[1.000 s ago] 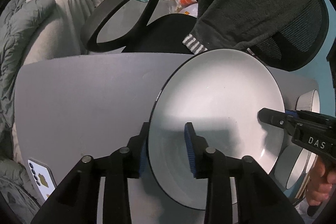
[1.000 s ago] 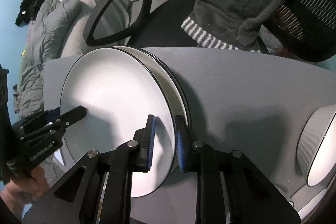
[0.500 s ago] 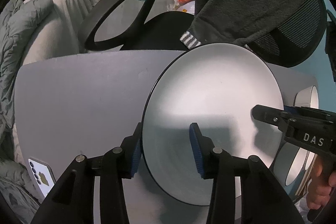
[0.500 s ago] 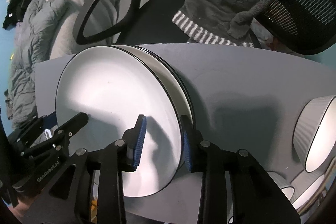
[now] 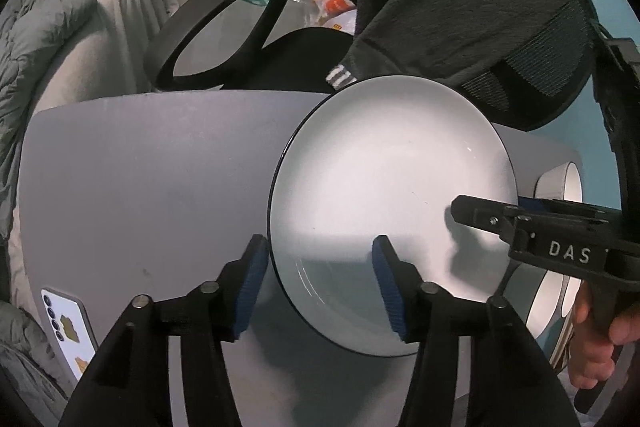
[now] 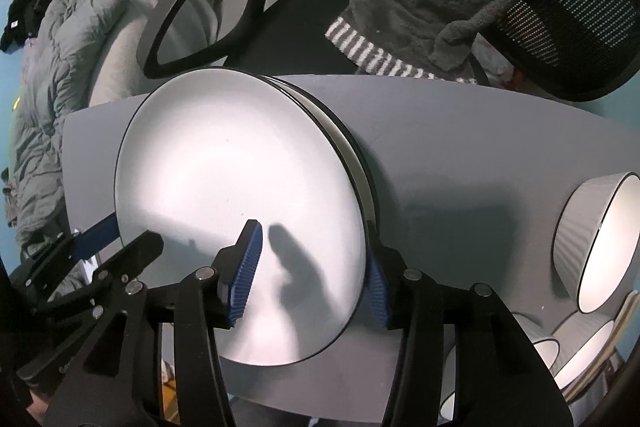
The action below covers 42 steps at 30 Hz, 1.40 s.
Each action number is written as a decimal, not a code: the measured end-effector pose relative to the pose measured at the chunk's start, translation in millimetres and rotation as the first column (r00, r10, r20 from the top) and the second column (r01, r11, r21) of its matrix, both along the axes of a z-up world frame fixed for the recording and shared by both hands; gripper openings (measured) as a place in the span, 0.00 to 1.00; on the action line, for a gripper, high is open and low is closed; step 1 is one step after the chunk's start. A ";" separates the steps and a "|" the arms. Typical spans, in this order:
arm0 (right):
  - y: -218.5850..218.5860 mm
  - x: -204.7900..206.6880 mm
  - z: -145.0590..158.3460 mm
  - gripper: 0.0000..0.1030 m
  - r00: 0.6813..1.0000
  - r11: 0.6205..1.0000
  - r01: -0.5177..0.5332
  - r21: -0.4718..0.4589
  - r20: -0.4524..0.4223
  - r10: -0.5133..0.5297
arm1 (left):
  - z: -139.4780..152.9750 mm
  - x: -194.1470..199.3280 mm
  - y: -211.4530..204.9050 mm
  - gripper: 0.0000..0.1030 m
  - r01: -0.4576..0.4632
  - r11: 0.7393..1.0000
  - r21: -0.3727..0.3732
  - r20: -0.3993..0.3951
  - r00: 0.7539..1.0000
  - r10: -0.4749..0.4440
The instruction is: Organize plates and bowls
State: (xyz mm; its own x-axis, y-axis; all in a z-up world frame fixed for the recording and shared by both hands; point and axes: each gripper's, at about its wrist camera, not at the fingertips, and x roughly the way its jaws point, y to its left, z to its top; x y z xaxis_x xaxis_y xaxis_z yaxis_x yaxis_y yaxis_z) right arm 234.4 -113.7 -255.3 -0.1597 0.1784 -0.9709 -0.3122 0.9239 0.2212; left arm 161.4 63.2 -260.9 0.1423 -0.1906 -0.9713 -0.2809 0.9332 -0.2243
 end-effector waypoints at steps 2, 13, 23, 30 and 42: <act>-0.5 -0.7 1.6 0.47 1.000 1.000 0.002 -0.003 0.003 -0.002 | 2.7 -1.4 -1.0 0.57 0.003 1.000 -0.003 0.009 1.000 -0.003; -1.9 -6.9 10.1 0.63 0.998 0.999 -0.001 -0.037 0.060 0.003 | 14.2 -12.4 -0.5 0.57 -0.009 1.000 -0.017 0.033 0.999 0.010; -11.1 -21.7 36.7 0.63 0.990 1.000 -0.004 -0.027 0.143 0.008 | 48.3 -33.8 -3.4 0.58 -0.003 1.000 0.016 0.104 0.995 0.001; -22.5 -44.2 79.0 0.69 0.963 1.000 -0.014 -0.013 0.270 0.017 | 87.0 -57.0 -12.5 0.72 0.012 0.998 0.068 0.200 0.980 -0.026; -39.6 -80.8 147.2 0.70 0.903 0.999 -0.007 0.052 0.429 -0.016 | 143.8 -93.3 -26.6 0.72 0.037 0.989 0.143 0.314 0.946 -0.080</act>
